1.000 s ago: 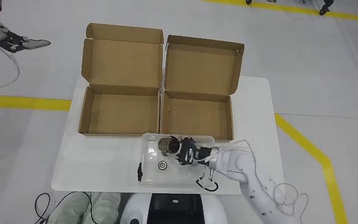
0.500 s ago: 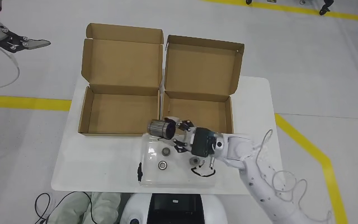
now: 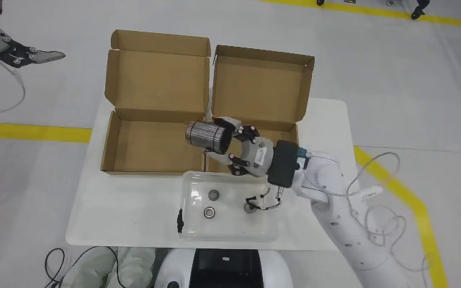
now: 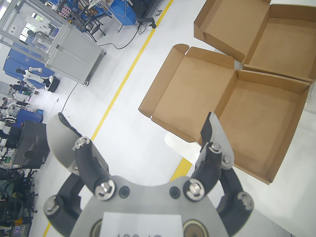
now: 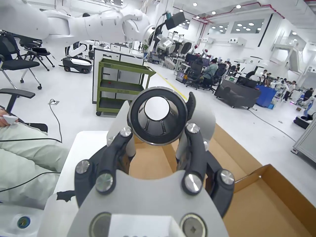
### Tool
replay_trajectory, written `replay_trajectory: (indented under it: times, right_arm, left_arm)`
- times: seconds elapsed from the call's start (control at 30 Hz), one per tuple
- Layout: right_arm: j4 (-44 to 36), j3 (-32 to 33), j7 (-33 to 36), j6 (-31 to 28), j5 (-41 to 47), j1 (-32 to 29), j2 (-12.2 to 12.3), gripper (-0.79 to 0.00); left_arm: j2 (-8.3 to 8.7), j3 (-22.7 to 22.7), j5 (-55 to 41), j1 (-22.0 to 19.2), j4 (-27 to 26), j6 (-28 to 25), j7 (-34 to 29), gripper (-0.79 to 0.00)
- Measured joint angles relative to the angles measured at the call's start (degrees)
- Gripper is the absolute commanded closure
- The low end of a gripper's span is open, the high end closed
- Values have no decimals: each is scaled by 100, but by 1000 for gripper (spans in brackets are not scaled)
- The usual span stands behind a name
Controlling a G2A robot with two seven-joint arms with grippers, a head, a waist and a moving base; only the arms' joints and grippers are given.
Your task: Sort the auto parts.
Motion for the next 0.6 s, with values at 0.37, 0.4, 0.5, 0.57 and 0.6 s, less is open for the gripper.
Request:
replay_trajectory:
  times: [0.37, 0.4, 0.5, 0.57, 0.6]
  right_arm:
    - [-443, 182, 69, 190, 79, 148, -4, 0]
    - [-475, 219, 40, 194, 79, 143, 0, 0]
    - [-555, 327, -20, 178, 87, 116, 14, 0]
    - [-599, 391, -53, 165, 82, 85, 24, 0]
    - [-622, 423, -76, 155, 73, 61, 30, 0]
  left_arm:
    - [0, 0, 0, 0, 0, 0, 0, -785]
    - [0, 0, 0, 0, 0, 0, 0, -785]
    - [0, 0, 0, 0, 0, 0, 0, -785]
    - [0, 0, 0, 0, 0, 0, 0, -785]
    - [0, 0, 0, 0, 0, 0, 0, -785]
